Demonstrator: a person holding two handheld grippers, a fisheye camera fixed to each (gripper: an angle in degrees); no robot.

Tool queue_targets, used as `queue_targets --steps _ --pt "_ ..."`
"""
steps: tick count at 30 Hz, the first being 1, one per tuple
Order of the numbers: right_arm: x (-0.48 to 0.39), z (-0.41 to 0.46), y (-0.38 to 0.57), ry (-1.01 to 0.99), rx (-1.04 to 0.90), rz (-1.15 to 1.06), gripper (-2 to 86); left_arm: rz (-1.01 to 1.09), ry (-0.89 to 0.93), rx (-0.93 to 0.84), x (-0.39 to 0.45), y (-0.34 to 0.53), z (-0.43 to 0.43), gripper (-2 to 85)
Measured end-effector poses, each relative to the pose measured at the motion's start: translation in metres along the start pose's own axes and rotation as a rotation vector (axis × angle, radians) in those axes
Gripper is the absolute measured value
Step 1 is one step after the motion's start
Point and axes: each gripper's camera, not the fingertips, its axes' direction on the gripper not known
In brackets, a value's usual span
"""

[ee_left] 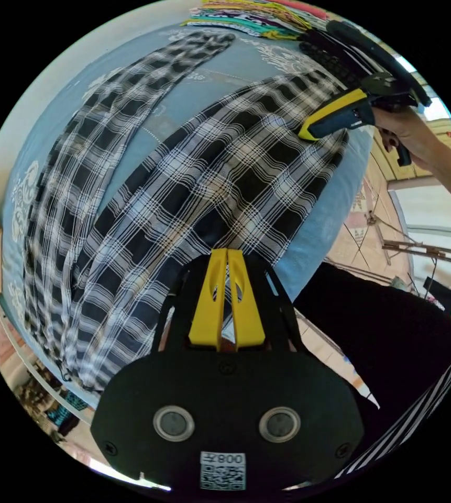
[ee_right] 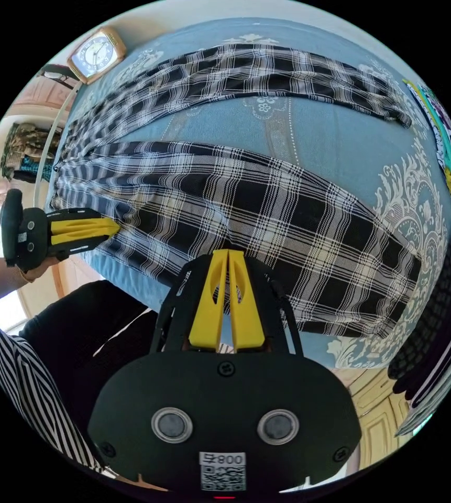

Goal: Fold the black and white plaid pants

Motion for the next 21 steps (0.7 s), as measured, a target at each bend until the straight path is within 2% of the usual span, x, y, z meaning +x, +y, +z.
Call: queue_targets --steps 9,13,17,21 --pt "0.027 0.045 -0.050 -0.079 -0.125 0.011 0.1 -0.124 0.157 0.052 -0.010 0.047 -0.014 0.1" --pt "0.017 0.037 -0.074 -0.075 -0.047 -0.037 0.1 -0.358 0.286 0.182 -0.052 0.105 -0.043 0.1" --pt "-0.034 0.043 -0.141 -0.151 0.067 -0.280 0.1 -0.659 0.176 0.168 -0.110 0.186 -0.051 0.1" --pt "-0.119 0.086 -0.221 -0.249 0.104 -0.585 0.0 -0.939 0.128 0.138 -0.154 0.266 -0.045 0.1"
